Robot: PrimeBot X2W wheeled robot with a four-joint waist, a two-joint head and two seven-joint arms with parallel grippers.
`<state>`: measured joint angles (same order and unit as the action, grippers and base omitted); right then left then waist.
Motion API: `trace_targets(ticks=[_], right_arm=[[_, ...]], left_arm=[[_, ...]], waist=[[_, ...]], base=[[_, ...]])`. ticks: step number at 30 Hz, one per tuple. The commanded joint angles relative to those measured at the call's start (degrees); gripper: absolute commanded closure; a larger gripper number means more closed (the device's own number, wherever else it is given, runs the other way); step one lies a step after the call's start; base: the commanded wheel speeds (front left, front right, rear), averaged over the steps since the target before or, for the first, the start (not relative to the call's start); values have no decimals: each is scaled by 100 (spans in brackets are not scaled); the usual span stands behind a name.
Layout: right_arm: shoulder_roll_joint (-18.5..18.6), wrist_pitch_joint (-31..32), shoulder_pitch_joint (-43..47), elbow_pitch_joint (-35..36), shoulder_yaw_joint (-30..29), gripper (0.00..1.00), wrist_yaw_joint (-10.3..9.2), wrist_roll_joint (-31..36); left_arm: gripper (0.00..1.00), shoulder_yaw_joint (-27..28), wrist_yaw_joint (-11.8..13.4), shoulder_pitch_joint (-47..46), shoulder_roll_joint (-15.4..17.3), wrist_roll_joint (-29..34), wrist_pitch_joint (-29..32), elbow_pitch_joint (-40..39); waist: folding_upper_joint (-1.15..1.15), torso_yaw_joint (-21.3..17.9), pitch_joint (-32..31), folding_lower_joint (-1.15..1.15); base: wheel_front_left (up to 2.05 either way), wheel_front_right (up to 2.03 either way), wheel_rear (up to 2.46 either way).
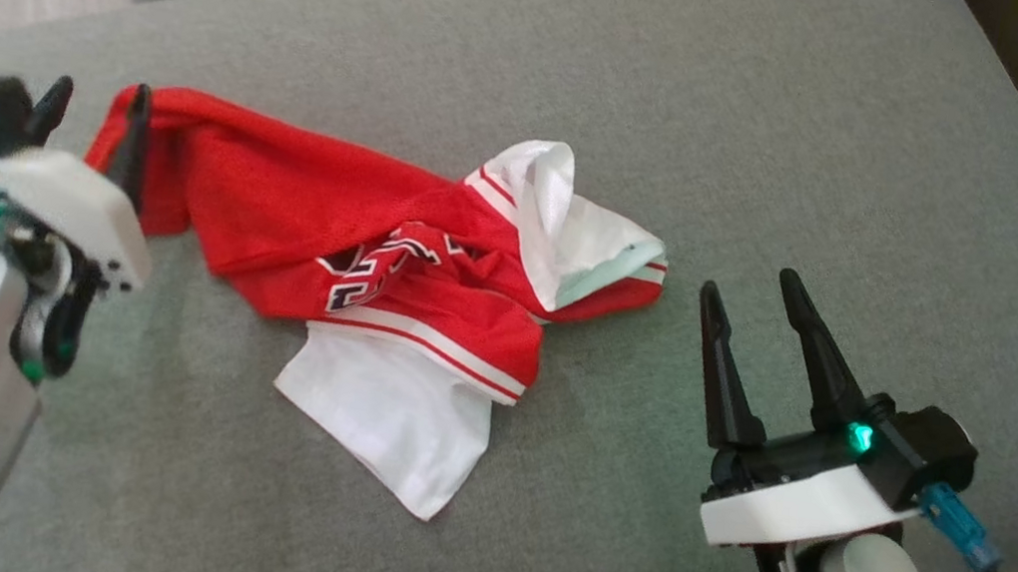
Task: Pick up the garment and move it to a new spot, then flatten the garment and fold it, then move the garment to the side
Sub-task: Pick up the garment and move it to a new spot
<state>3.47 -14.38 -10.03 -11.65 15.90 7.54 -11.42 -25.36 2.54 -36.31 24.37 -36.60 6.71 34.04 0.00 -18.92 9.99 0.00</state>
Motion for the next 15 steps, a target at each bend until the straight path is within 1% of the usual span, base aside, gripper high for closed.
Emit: trace_targets(ticks=[1, 3, 6, 7, 8, 11, 15], right_arm=[[-14, -62, -15, 158, 51, 0, -5, 65], [17, -62, 46, 160, 6, 0, -5, 110], [63, -62, 155, 167, -81, 0, -5, 167], [74, -62, 199, 176, -126, 0, -5, 178], [74, -62, 199, 176, -126, 0, -5, 178], [121, -62, 326, 214, -233, 0, -5, 242], [135, -62, 480, 280, -383, 0, -5, 344]], left_arm=[[0, 310, 62, 96, 159, -18, -359, -317], [0, 308, 121, 410, 104, 9, -672, -543], [0, 284, 297, 945, -14, 98, -1176, -958], [0, 269, 369, 1140, -80, 108, -1307, -1085], [0, 269, 369, 1140, -80, 108, -1307, -1085], [0, 234, 593, 1696, -251, 185, -1744, -1461], [0, 214, 916, 2358, -410, 427, -2075, -1807]], waist=[[0, 122, -135, 0], [0, 212, -214, 0], [0, 371, -332, 0], [0, 439, -372, 0], [0, 439, -372, 0], [0, 612, -467, 0], [0, 837, -558, 0]], base=[[0, 0, 0], [0, 0, 0], [0, 0, 0], [0, 0, 0], [0, 0, 0], [0, 0, 0], [0, 0, 0]])
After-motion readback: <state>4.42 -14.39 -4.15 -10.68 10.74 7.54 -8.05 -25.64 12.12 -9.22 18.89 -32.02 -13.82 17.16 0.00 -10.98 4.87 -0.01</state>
